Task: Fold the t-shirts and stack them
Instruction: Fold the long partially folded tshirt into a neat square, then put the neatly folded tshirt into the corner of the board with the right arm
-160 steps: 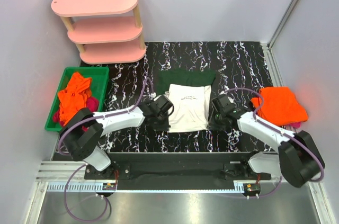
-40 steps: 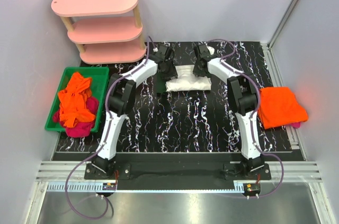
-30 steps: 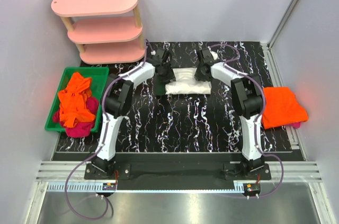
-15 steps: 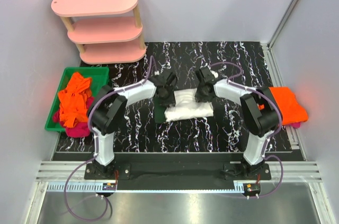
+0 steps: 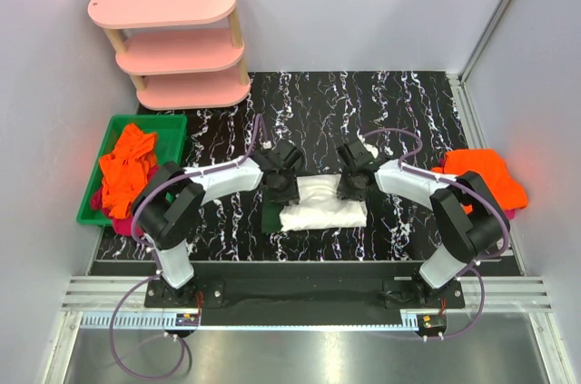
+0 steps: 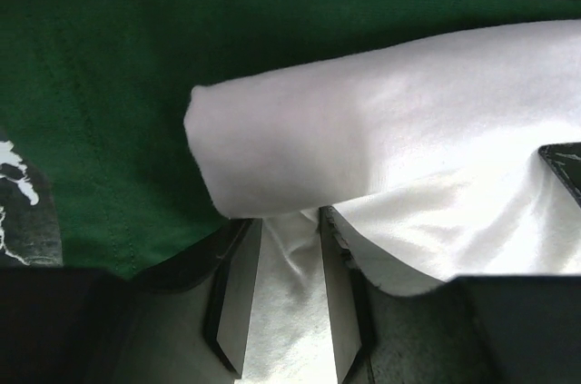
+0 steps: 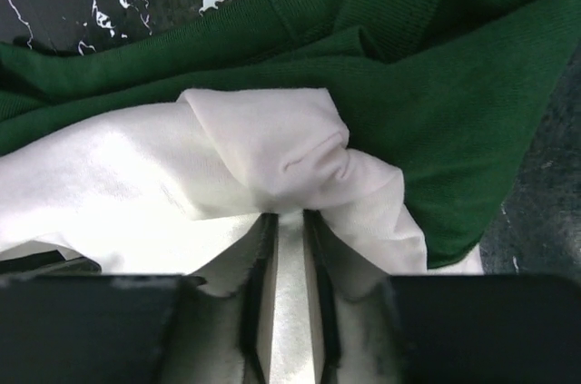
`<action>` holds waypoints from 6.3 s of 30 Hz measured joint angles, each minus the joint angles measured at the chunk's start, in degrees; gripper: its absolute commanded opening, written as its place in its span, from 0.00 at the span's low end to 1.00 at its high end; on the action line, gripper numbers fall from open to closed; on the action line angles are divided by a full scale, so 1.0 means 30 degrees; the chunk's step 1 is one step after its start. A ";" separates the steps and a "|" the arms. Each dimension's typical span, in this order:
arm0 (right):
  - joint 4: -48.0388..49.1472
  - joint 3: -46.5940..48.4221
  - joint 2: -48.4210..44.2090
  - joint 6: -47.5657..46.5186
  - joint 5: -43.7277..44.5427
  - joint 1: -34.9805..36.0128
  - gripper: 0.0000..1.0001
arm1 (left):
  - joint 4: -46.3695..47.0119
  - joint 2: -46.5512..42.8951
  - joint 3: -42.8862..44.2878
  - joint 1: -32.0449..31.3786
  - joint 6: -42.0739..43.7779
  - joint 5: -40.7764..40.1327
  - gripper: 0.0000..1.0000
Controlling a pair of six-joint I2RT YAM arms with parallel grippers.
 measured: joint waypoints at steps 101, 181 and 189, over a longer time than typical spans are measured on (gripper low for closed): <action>-0.1843 -0.3453 -0.3089 0.2193 0.2193 -0.0583 0.51 | 0.0627 -0.1858 0.0809 0.0328 0.2973 -0.0270 0.44; -1.0214 0.6346 -0.5734 -0.6601 1.4039 -0.8757 0.00 | 0.0248 -0.4787 -0.2776 -0.1195 0.2616 -0.0510 0.44; -1.0375 0.6943 -0.4597 -0.6608 1.3697 -1.1657 0.00 | 0.0248 -0.4787 -0.2776 -0.1195 0.2907 -0.0408 0.44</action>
